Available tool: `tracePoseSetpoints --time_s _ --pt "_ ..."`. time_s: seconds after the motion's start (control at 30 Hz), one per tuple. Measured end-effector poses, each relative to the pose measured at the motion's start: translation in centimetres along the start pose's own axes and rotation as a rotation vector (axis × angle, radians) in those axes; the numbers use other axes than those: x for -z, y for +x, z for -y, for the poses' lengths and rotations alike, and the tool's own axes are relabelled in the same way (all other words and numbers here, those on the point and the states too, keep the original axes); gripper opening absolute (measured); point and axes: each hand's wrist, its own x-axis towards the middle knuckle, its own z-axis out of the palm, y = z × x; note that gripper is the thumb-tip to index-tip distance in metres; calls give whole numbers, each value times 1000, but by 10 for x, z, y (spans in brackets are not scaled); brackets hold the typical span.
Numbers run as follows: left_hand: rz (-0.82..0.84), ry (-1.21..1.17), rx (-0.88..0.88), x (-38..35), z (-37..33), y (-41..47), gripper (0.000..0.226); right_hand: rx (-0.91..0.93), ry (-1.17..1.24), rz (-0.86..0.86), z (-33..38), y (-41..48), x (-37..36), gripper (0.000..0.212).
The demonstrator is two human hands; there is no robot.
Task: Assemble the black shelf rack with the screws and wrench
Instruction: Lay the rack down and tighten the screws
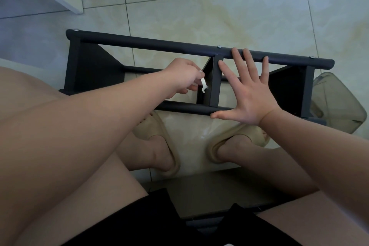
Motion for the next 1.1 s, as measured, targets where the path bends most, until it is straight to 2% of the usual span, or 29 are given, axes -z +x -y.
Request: tracePoseSetpoints --time_s 0.6,1.1 --pt "93 -94 93 0 -2 -2 12 0 -4 14 1 0 0 125" --pt "167 -20 127 0 1 -2 13 -1 -4 11 0 0 0 125"
